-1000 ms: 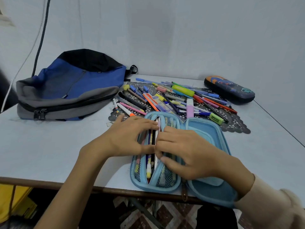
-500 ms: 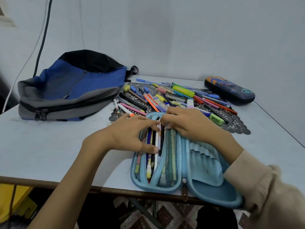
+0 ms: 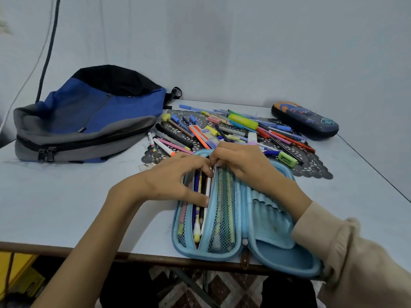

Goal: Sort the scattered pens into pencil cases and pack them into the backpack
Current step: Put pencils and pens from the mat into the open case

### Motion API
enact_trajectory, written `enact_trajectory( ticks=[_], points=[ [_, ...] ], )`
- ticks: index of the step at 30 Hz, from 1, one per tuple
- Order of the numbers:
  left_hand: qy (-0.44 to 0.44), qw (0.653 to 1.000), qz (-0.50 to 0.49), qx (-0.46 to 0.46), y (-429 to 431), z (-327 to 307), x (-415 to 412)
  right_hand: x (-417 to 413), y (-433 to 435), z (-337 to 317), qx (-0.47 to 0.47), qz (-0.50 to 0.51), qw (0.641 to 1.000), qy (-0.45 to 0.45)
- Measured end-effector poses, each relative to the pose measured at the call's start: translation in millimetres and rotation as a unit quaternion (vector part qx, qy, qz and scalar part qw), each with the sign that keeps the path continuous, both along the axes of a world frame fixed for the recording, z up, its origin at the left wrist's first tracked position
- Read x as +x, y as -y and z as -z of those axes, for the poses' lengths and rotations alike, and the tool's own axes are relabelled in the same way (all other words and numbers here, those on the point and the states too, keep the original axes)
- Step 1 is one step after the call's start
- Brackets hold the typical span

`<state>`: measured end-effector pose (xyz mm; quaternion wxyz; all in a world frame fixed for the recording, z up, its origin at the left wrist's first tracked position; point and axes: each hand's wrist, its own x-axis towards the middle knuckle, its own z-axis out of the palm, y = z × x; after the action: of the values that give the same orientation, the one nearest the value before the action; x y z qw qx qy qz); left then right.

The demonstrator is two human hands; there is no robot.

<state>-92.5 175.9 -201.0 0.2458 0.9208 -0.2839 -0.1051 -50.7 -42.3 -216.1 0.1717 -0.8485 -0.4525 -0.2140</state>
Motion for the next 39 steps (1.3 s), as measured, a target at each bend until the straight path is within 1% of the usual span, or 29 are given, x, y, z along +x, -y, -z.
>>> enact_trajectory(
  ticks=[3,6,7,9,11,13,16,18,20,22,24,27,30,33,35,36,39],
  points=[
    [-0.007,1.0,0.013,0.023,1,-4,3,-1,-1,0,0.023,-0.005,1.0,-0.02],
    [0.002,1.0,0.023,0.021,-1,-2,4,1,0,3,0.035,-0.006,0.999,-0.04],
    [0.01,1.0,0.026,0.011,-2,-1,2,1,1,3,0.034,-0.005,0.998,-0.048],
    [0.014,0.999,0.016,-0.038,-5,2,-3,1,3,4,0.033,0.006,0.997,-0.066],
    [0.008,0.994,-0.009,-0.11,-8,5,-8,0,3,3,0.04,0.004,0.996,-0.085],
    [0.026,0.988,-0.043,-0.148,-10,11,-10,-3,1,2,0.043,-0.011,0.995,-0.085],
    [0.054,0.978,-0.139,-0.142,-10,20,-11,-5,-3,1,0.047,-0.035,0.996,-0.061],
    [0.081,0.968,-0.207,-0.12,-7,22,-13,-7,-5,1,0.054,-0.053,0.996,-0.046],
    [0.103,0.962,-0.24,-0.083,-5,20,-15,-9,-7,1,0.061,-0.075,0.995,-0.032],
    [0.093,0.961,-0.246,-0.09,-2,21,-15,-10,-9,2,0.063,-0.087,0.994,-0.028],
    [0.069,0.958,-0.25,-0.125,-1,23,-15,-11,-9,3,0.064,-0.086,0.994,-0.032],
    [0.01,0.944,-0.23,-0.238,1,23,-18,-12,-7,4,0.072,-0.078,0.993,-0.046],
    [-0.062,0.912,-0.216,-0.343,0,30,-18,-12,-7,5,0.059,-0.077,0.994,-0.047],
    [-0.108,0.871,-0.218,-0.427,3,41,-18,-12,-7,6,0.042,-0.074,0.995,-0.044],
    [-0.101,0.85,-0.229,-0.463,9,44,-20,-13,-7,5,0.028,-0.069,0.996,-0.044],
    [-0.088,0.847,-0.236,-0.469,12,45,-21,-14,-8,5,0.019,-0.066,0.997,-0.04],
    [-0.034,0.857,-0.244,-0.452,19,44,-25,-13,-9,4,-0.01,-0.059,0.998,-0.022]
  ],
)
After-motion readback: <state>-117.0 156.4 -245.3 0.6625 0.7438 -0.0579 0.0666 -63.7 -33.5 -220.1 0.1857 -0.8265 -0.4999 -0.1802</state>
